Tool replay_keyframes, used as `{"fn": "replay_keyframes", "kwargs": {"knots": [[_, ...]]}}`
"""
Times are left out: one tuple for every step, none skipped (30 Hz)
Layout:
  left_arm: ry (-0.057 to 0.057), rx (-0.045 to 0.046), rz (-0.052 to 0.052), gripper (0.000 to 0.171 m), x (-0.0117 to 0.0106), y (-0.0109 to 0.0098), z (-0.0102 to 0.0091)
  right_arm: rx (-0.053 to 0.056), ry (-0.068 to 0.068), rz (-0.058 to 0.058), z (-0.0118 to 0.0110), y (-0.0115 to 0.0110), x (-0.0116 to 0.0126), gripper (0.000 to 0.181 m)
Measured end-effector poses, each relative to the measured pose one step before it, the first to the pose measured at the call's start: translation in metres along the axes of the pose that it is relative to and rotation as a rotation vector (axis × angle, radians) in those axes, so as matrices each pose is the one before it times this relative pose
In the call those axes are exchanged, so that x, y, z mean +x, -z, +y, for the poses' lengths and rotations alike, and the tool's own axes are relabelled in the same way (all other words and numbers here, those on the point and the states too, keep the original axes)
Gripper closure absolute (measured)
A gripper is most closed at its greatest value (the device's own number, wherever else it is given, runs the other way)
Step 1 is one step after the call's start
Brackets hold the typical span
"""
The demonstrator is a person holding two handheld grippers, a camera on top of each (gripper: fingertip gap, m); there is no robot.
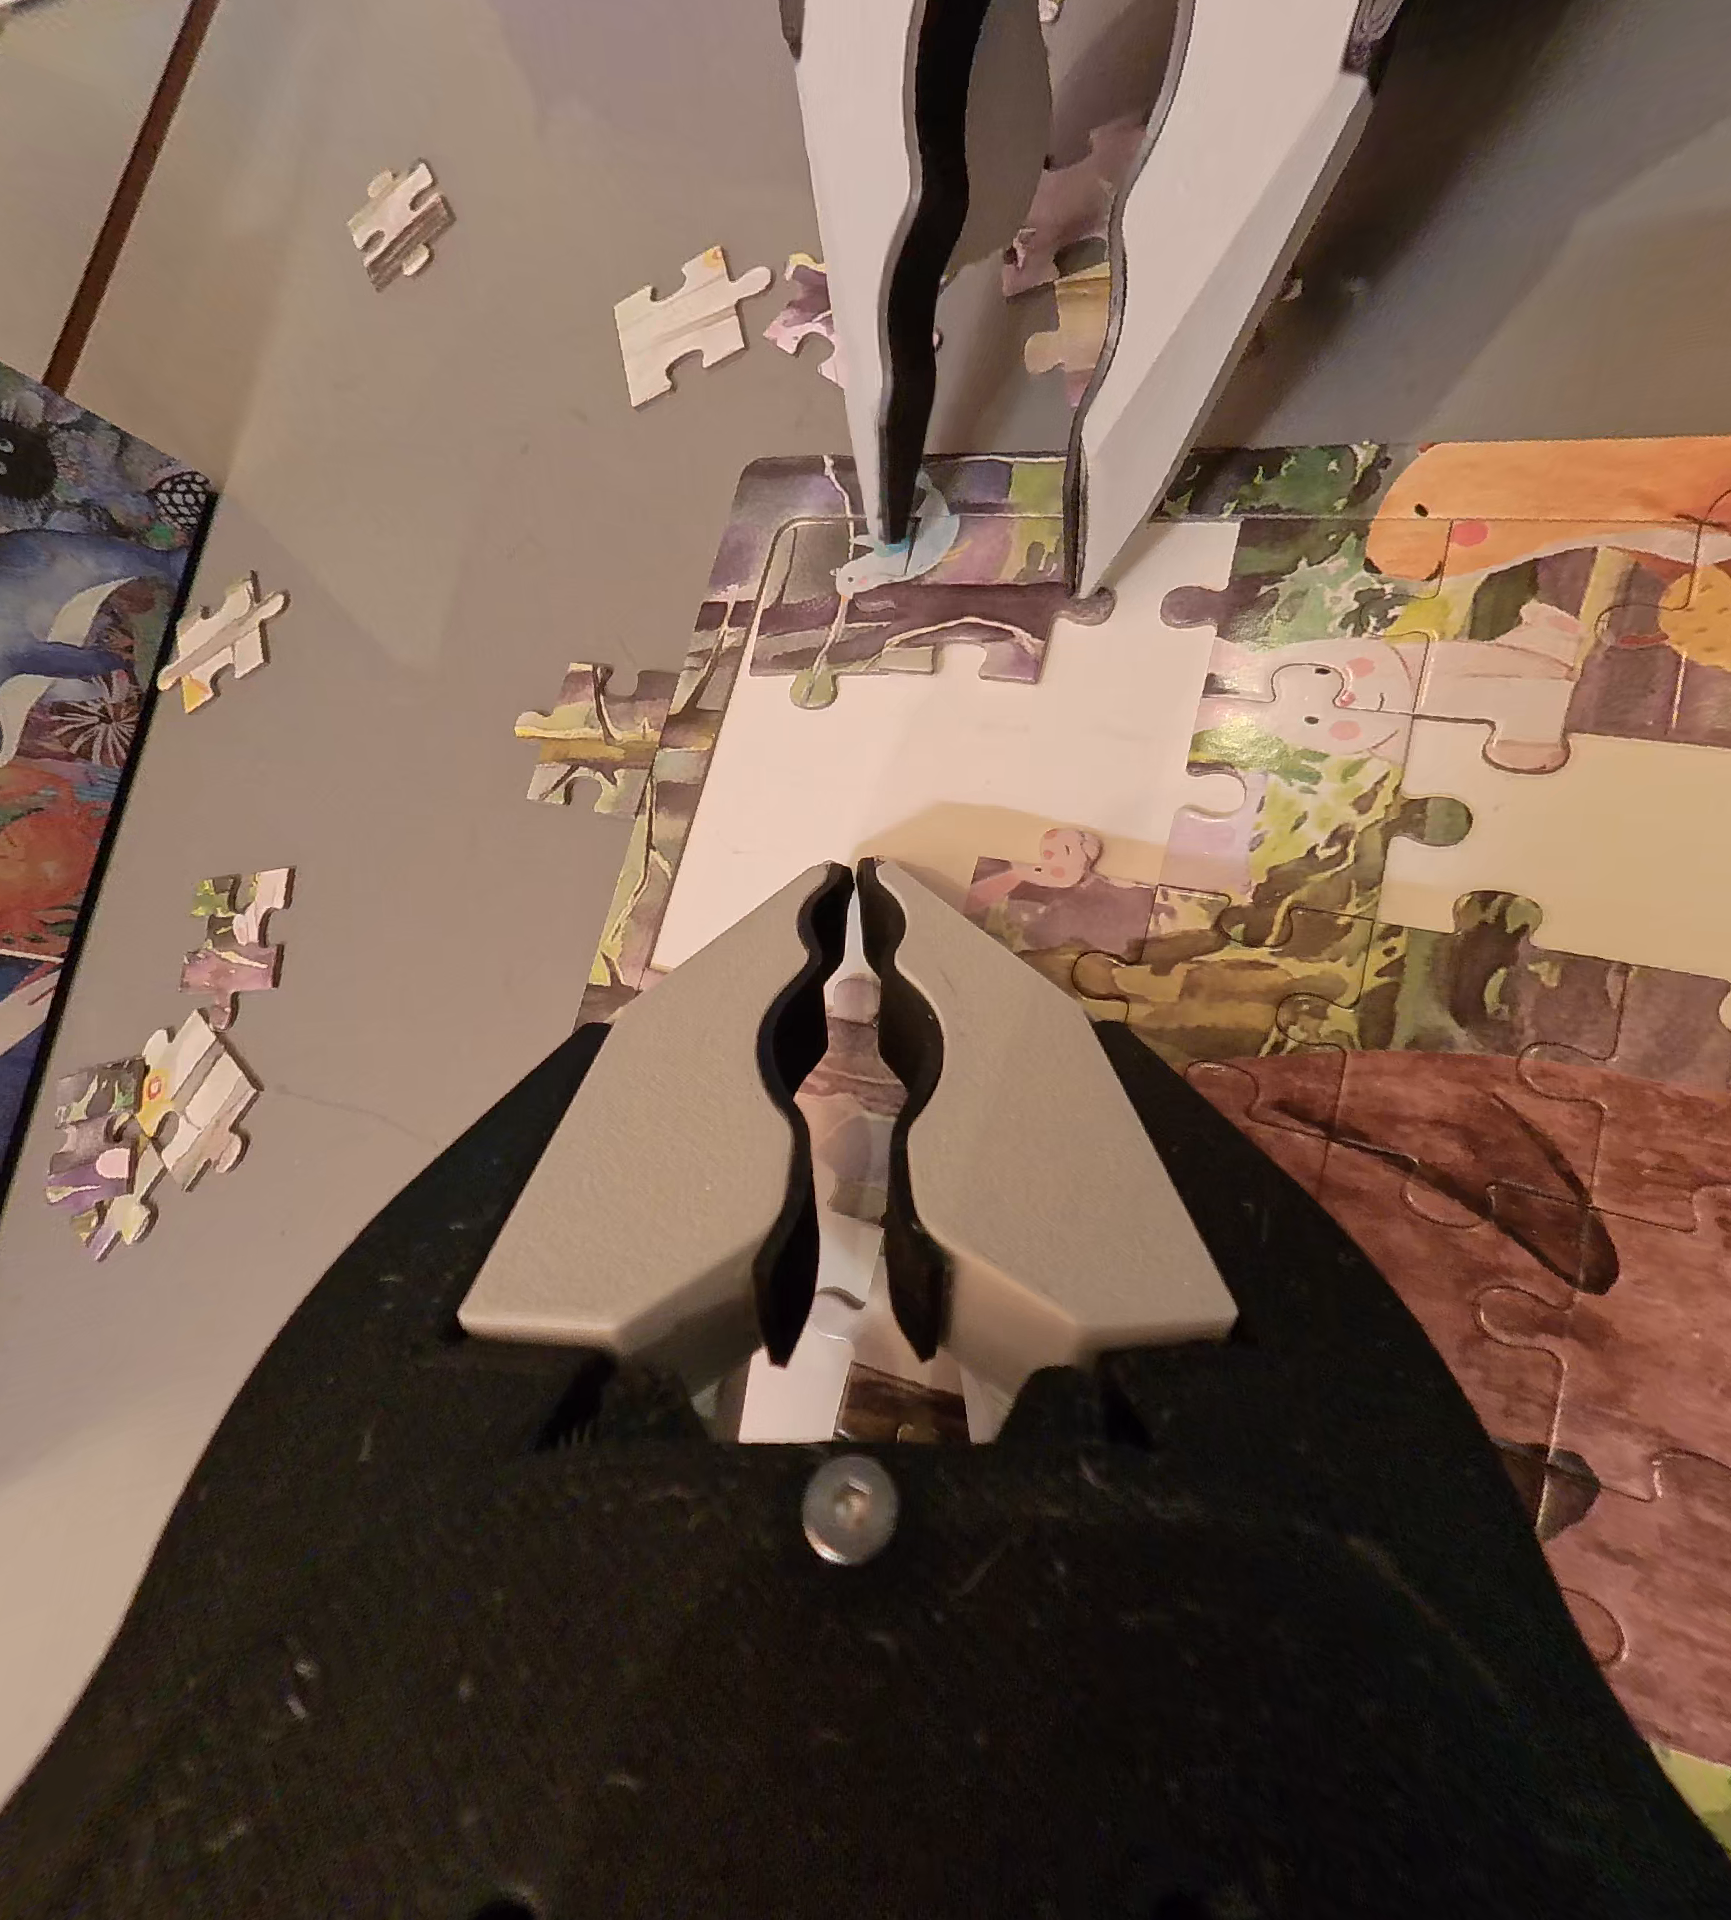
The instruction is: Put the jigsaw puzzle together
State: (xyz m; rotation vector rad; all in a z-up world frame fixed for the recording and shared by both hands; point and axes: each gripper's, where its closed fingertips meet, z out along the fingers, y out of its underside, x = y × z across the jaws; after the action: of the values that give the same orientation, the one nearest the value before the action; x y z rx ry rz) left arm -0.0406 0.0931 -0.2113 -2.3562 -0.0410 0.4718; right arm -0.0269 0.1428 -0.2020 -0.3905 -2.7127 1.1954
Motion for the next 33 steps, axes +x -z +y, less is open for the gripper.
{"fn": "replay_keyframes", "kwargs": {"knots": [[0.0003, -0.00005, 0.0002, 0.17, 0.00002, 0.00007, -0.00006, 0.001, 0.0045, 0.0002, -0.00049, -0.00042, -0.00043, 0.147], [0.0001, -0.00002, 0.0002, 0.17, 0.00003, 0.0, 0.0, 0.0006, 0.0055, -0.0019, -0.00032, -0.00084, -0.00086, 0.148], [-0.0002, 0.00001, -0.0001, 0.17, 0.00001, -0.00007, 0.00006, 0.0002, 0.0061, 0.0002, -0.0005, -0.00121, -0.00076, 0.148], [-0.0004, 0.00003, -0.0003, 0.17, 0.00002, 0.00003, -0.00001, 0.0002, 0.0063, 0.0015, -0.00052, -0.00137, -0.0005, 0.147], [-0.0005, 0.00001, -0.0003, 0.17, 0.00003, -0.00003, -0.00009, 0.0005, 0.0046, 0.0003, -0.00053, -0.00137, -0.00057, 0.147], [-0.0002, 0.00005, -0.0001, 0.17, 0.00006, 0.00003, -0.00002, 0.0006, 0.0017, -0.0018, -0.0006, -0.00131, -0.00075, 0.146], [0.0001, -0.00001, 0.0, 0.17, 0.00001, 0.0, 0.0, -0.0021, -0.0016, -0.0019, 0.00012, -0.00123, -0.00043, 0.145], [0.0001, -0.00002, 0.0001, 0.17, 0.00001, 0.0, 0.0, -0.0036, -0.0043, -0.0011, 0.00074, -0.00101, 0.0, 0.144], [-0.0001, -0.00001, -0.0001, 0.17, -0.00002, 0.0, 0.0, 0.0057, -0.0053, -0.0013, -0.00045, 0.00007, 0.00036, 0.145], [-0.0002, 0.00004, -0.0001, 0.17, -0.00003, 0.0, -0.00001, 0.0049, -0.0092, -0.0039, 0.00008, 0.00027, 0.00045, 0.145], [0.0, -0.00012, 0.0, 0.17, 0.00002, -0.00006, -0.00006, 0.0069, -0.0122, -0.0067, 0.0, 0.00037, 0.00026, 0.145], [-0.0001, -0.00004, -0.0001, 0.17, -0.00002, 0.0, 0.00001, 0.0068, -0.0117, -0.0077, 0.0, 0.00042, 0.00006, 0.145], [-0.0004, 0.00004, -0.0003, 0.17, 0.00002, 0.00003, -0.00002, 0.0045, -0.0082, -0.0054, -0.00013, 0.00026, -0.00005, 0.145], [-0.0005, -0.00001, -0.0003, 0.17, 0.00004, -0.00003, 0.00006, 0.0012, -0.0031, -0.0028, -0.00004, 0.00007, -0.00023, 0.144], [-0.0005, 0.00007, -0.0004, 0.17, 0.0, 0.00003, -0.00002, -0.002, 0.0025, 0.001, -0.00003, -0.00007, -0.00022, 0.144], [-0.0003, 0.00002, -0.0003, 0.17, -0.00004, -0.00007, -0.00008, -0.0034, 0.0066, 0.0038, 0.00021, -0.00007, -0.00007, 0.143], [0.0002, -0.00003, 0.0001, 0.17, 0.00003, 0.0, 0.0, -0.0036, 0.0077, 0.0046, 0.00019, -0.0001, 0.0, 0.143], [0.0007, -0.00006, 0.0004, 0.17, -0.00001, 0.00003, 0.00009, -0.0034, 0.008, 0.0037, 0.00014, -0.00012, -0.00011, 0.144], [0.0008, -0.00005, 0.0004, 0.17, -0.00002, 0.00004, -0.00005, -0.0032, 0.0096, 0.0033, 0.00032, 0.00012, -0.00006, 0.144], [0.0005, -0.00006, 0.0004, 0.17, 0.0, -0.00003, 0.00002, -0.0037, 0.0109, 0.003, 0.00039, 0.00004, -0.00014, 0.145], [0.0003, -0.00007, 0.0001, 0.17, 0.00003, 0.0, 0.00001, -0.0033, 0.0105, 0.0033, 0.00036, 0.0002, 0.00004, 0.145], [-0.0003, 0.00003, -0.0003, 0.17, -0.00006, 0.0, 0.0, -0.0023, 0.0094, 0.0018, 0.00031, 0.00009, -0.00036, 0.146], [-0.0003, -0.00022, -0.0004, 0.17, 0.00006, -0.00008, 0.00001, -0.0017, 0.0093, 0.0, 0.00012, 0.00009, -0.00051, 0.146], [0.0, -0.00017, -0.0001, 0.17, -0.00002, 0.00001, 0.00002, -0.0012, 0.0083, 0.0001, -0.00004, -0.00003, -0.0005, 0.147], [0.0002, 0.00004, 0.0002, 0.17, -0.00005, -0.00004, 0.0, -0.0015, 0.0067, -0.0001, -0.0001, 0.00001, -0.00044, 0.148], [0.0005, -0.00006, 0.0004, 0.17, 0.0, -0.00003, 0.00002, -0.0021, 0.0047, 0.001, -0.00011, -0.00006, -0.00025, 0.148], [0.0003, -0.00005, 0.0002, 0.17, 0.00002, 0.00007, -0.00006, -0.0019, 0.0033, 0.0022, -0.00004, -0.00001, 0.00016, 0.148], [-0.0001, -0.00001, 0.0, 0.17, 0.0, 0.0, 0.0, -0.0004, 0.0022, 0.004, -0.00033, -0.00005, 0.00034, 0.148], [-0.0001, 0.00002, 0.0, 0.17, 0.0, 0.0, 0.0, -0.001, 0.0032, 0.0031, -0.00024, -0.00028, 0.00022, 0.148], [0.0, -0.00008, 0.0001, 0.17, 0.00001, 0.00001, 0.00001, 0.0009, 0.0039, 0.0027, -0.0007, -0.00029, 0.00001, 0.148], [0.0001, -0.00006, 0.0002, 0.17, 0.00003, 0.0, 0.00001, 0.0007, 0.0038, 0.0021, -0.00058, -0.00046, -0.00022, 0.147], [0.0003, 0.00002, 0.0002, 0.17, -0.00007, 0.00003, 0.00008, 0.0008, 0.0013, 0.0005, -0.00056, -0.00063, -0.00024, 0.147], [0.0001, -0.00003, 0.0002, 0.17, 0.00003, 0.0, 0.0, 0.0009, -0.0006, -0.0014, -0.00075, -0.00072, -0.00036, 0.147]]}}
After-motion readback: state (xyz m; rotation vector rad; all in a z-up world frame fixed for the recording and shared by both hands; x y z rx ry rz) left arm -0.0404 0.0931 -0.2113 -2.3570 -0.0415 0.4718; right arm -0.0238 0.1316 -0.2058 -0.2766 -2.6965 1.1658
